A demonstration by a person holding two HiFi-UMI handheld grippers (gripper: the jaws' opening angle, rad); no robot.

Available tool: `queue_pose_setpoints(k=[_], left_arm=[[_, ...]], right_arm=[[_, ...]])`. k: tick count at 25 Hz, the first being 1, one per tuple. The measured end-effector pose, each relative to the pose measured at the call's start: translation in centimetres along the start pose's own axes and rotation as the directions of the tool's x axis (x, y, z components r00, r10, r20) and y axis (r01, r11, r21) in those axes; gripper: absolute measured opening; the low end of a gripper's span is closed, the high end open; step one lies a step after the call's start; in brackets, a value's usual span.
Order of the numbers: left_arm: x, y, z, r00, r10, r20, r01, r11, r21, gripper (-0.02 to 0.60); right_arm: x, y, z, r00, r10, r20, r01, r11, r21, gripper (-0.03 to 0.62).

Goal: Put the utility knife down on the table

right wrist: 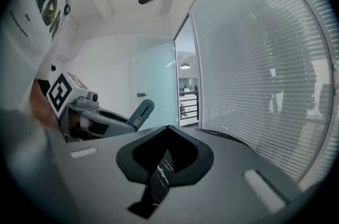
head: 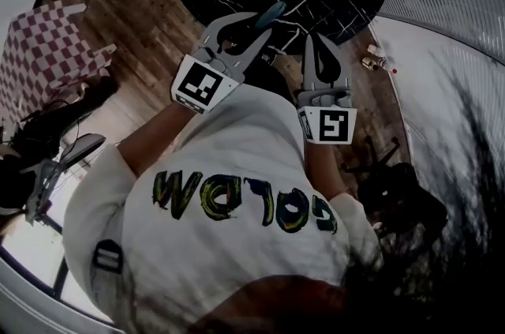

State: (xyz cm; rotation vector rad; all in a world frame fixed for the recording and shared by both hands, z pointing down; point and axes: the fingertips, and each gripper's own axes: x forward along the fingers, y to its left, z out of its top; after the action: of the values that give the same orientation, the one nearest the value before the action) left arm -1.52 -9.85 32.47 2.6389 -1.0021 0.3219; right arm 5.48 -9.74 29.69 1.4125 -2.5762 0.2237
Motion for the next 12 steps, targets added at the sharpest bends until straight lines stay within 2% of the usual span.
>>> queue_pose_setpoints(k=[6,12], left_arm=[[1.8,1.0,-3.6,0.998,0.012,-0.065,-0.011,1.0,0.007,0.095],[4.0,1.1,-7.9,0.989,-0.006,-0.146,0.008,1.0,0.014,0.095]], right_arm=[[1.6,-0.7,-4.3,0.999,0.005,-0.049,-0.004,1.0,0.018,0.002],[2.0,-2.1,-9.0,0.994,-0.012,-0.111,0.016,0.999,0.032,0.002]])
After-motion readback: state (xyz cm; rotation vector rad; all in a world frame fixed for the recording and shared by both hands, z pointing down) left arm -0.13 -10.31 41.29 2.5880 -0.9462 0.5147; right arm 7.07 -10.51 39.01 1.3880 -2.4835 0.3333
